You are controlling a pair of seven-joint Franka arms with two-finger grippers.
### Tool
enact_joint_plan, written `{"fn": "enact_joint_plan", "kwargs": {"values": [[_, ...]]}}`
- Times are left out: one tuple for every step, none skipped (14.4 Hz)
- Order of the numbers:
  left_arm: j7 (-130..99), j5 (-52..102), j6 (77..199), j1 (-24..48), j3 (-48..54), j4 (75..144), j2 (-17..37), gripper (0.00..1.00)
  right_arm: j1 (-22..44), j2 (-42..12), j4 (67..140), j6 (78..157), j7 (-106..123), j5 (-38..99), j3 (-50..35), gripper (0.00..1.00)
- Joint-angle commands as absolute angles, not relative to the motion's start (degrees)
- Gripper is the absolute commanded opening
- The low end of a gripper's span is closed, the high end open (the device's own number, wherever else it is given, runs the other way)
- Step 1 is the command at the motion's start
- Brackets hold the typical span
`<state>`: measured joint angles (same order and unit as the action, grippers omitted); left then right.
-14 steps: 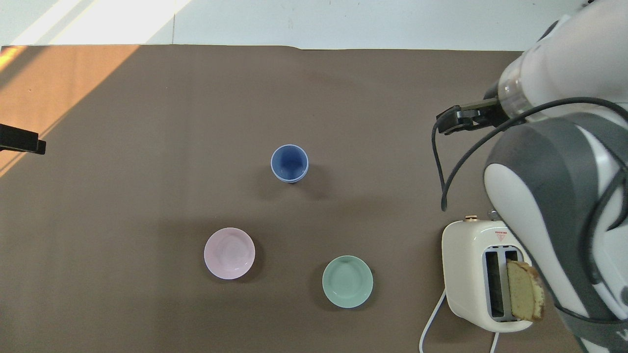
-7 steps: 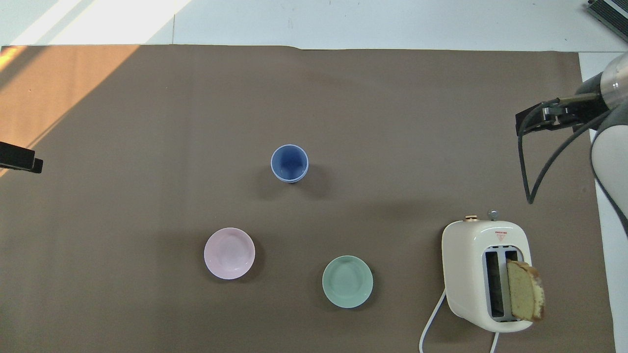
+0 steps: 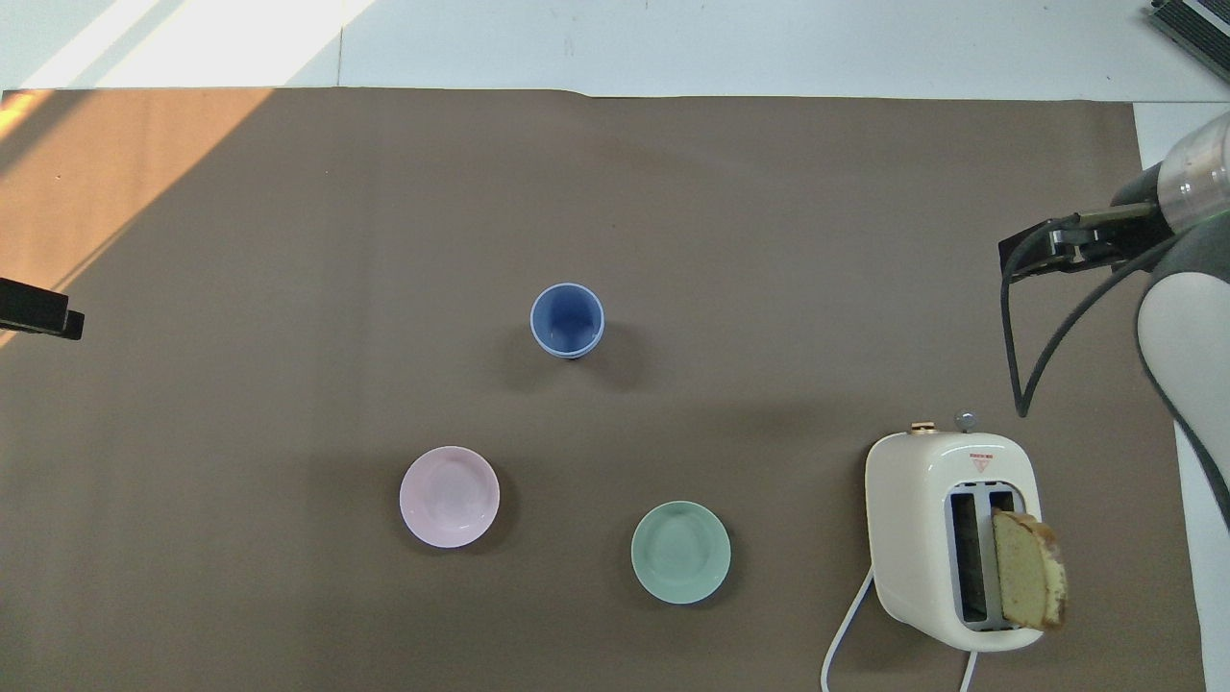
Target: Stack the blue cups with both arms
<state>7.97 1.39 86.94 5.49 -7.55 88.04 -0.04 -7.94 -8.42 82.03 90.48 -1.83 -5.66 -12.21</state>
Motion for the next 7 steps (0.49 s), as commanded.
{"fn": "enact_joint_plan", "kwargs": {"values": [[8.61,0.53,85.96,4.83,-7.12,87.36,-0.26,1.0,-8.88,-6.68,83.94,90.45,-3.07,-3.52,-12.48,1.0],[8.61,0.53,86.04,4.83,-7.12,87.36,-0.26,1.0,-8.88,-6.68,83.76,90.27,-3.42,-2.12,-12.48,1.0],[8.61,0.53,85.96,4.83,-7.12,87.36,-0.26,1.0,-8.88,-6.51,83.15,89.05,-3.51,-2.02,-12.48,1.0],[8.61,0.53,85.96,4.83,-7.12,87.36,-0.26,1.0,-8.88,-6.5,82.27,87.47,-3.52,-1.93,-12.48,1.0],[8.61,0.53,86.04,4.83,-7.12,87.36,-0.26,1.0,-8.96,-6.5,82.18,86.49,-3.52,-1.93,-12.48,1.0],[8.61,0.53,86.04,4.83,-7.12,87.36,-0.26,1.0,-8.96,-6.42,82.18,86.4,-3.43,-1.93,-12.48,1.0],[8.61,0.53,86.04,4.83,-7.12,87.36,-0.26,1.0,-8.88,-6.33,82.18,86.57,-2.73,-2.19,-12.48,1.0]]}}
